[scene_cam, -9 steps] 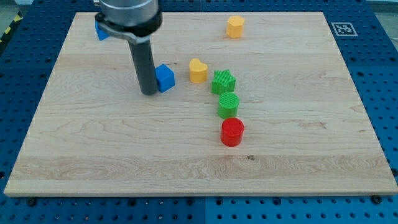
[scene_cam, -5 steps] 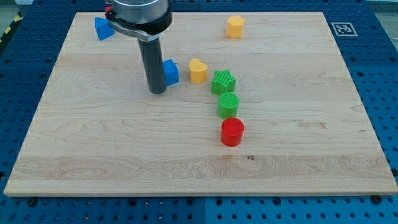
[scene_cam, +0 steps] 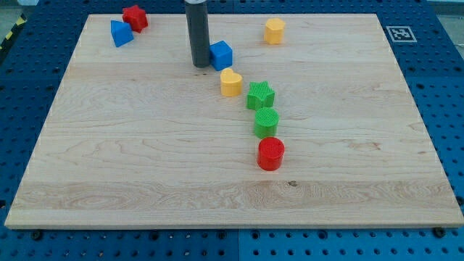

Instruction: Slide the blue cube towards the top left

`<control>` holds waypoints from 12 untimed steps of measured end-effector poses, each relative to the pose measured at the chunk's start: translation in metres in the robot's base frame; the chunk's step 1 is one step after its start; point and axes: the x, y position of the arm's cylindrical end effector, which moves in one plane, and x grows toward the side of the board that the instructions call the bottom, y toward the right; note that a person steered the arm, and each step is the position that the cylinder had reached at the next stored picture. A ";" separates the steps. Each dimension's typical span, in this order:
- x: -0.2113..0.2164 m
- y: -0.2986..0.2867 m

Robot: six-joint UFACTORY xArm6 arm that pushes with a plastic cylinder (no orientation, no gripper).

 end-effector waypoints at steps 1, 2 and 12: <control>0.026 0.030; 0.024 0.074; -0.049 -0.031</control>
